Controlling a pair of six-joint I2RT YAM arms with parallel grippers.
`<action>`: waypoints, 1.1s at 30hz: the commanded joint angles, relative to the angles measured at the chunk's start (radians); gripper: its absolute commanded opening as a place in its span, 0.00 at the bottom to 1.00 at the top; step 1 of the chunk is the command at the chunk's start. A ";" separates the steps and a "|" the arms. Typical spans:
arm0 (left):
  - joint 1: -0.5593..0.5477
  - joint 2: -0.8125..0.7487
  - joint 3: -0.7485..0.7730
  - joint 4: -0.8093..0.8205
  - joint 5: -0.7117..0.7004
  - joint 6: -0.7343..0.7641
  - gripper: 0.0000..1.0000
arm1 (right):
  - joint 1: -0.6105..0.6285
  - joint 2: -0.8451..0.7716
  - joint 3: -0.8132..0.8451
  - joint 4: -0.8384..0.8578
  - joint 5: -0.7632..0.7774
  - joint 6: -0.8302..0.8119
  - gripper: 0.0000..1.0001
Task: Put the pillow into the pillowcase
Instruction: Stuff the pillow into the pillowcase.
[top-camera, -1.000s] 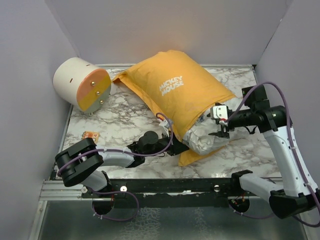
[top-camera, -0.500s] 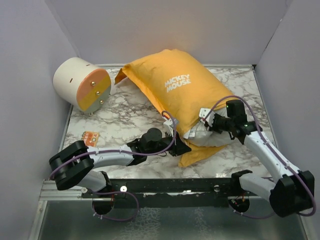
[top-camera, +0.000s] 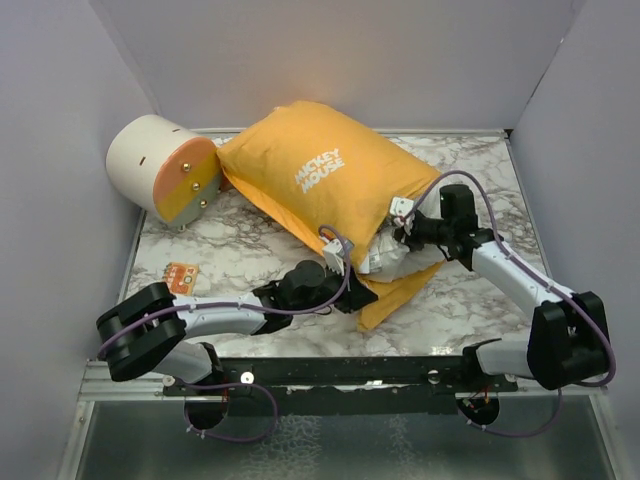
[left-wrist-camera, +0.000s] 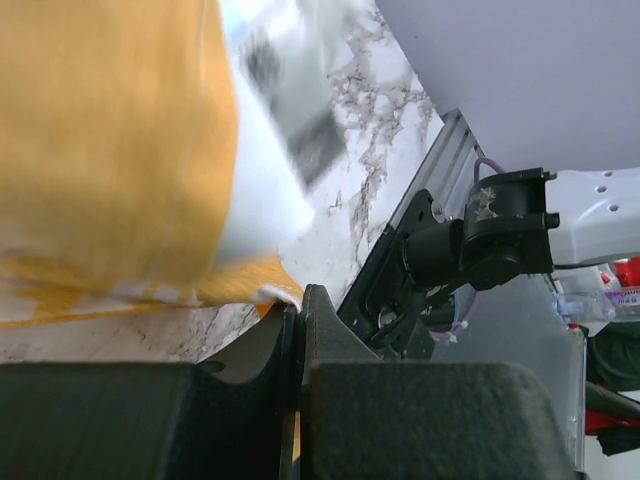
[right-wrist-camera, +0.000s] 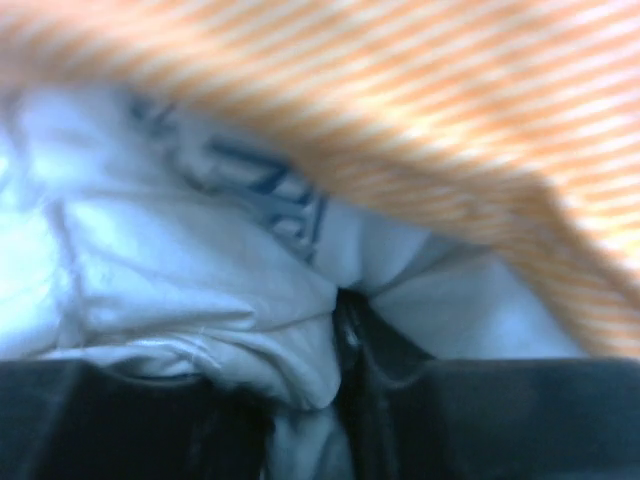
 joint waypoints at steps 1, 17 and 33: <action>0.004 -0.115 0.026 0.028 0.145 -0.012 0.00 | 0.010 -0.034 -0.021 -0.408 -0.240 -0.398 0.36; 0.030 -0.358 0.462 -0.911 -0.066 0.364 0.57 | -0.196 -0.239 0.488 -1.111 -0.325 -0.480 0.72; 0.023 0.364 1.279 -1.180 -0.507 0.929 0.73 | -0.477 -0.227 0.226 -0.361 -0.497 0.481 0.72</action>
